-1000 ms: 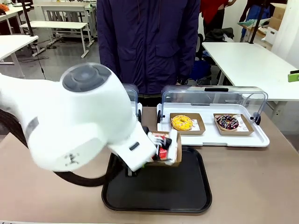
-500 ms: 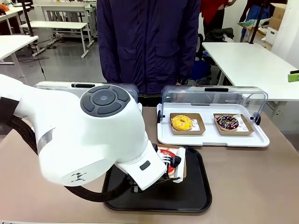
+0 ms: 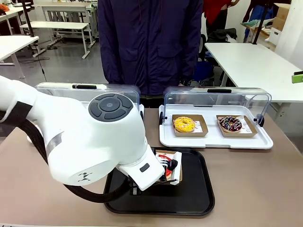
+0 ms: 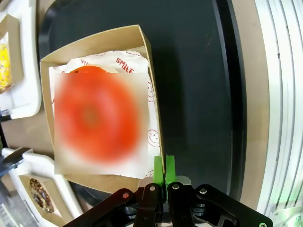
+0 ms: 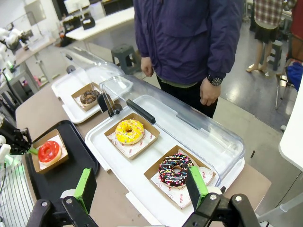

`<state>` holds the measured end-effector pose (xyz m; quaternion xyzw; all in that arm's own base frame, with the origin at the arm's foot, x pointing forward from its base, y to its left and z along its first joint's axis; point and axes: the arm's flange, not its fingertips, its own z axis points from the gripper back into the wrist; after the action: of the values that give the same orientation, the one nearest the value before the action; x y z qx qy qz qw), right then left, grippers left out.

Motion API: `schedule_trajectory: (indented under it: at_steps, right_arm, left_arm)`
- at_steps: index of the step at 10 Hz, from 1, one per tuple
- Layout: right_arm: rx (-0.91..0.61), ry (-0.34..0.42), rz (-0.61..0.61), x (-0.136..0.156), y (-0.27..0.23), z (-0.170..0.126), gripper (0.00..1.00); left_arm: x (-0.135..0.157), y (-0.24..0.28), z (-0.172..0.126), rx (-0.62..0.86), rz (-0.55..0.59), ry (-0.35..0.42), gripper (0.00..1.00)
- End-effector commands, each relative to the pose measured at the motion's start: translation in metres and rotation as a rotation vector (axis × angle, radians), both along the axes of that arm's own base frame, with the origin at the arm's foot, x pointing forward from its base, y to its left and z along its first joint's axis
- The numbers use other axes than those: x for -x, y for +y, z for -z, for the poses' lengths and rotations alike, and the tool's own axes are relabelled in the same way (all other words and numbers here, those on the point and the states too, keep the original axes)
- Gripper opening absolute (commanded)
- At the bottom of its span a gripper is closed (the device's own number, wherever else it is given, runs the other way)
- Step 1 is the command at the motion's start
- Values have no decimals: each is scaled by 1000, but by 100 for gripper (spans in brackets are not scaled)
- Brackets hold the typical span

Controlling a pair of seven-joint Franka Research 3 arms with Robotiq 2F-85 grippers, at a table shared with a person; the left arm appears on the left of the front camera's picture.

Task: Move the first donut from the left to the tray.
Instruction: Pick up the Paper togo box containing the Donut indicated by the person and place it on the Handle tray.

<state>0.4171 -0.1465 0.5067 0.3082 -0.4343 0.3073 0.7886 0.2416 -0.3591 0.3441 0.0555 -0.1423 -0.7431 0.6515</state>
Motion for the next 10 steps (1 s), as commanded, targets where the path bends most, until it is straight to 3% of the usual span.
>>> schedule_trajectory:
  at_steps: [1, 6, 7, 8, 9, 10]
  right_arm:
    - [-17, -23, -1, -2, 1, -1, 100]
    - [-17, -23, -1, -2, 1, -1, 100]
    - [-17, -23, -1, -2, 1, -1, 100]
    - [-17, -23, -1, -2, 1, -1, 100]
    - [-17, -23, -1, -2, 1, -1, 100]
    - [-17, -23, -1, -2, 1, -1, 100]
  left_arm:
    - [26, 44, 27, 19, -1, -14, 1]
    - [25, 43, 46, 14, -20, 24, 1]
    - [24, 43, 44, 20, -12, 21, 57]
    - [25, 43, 41, 30, -13, 26, 57]
    - [25, 43, 36, 29, -19, 27, 100]
    - [22, 43, 27, 28, -27, 31, 58]
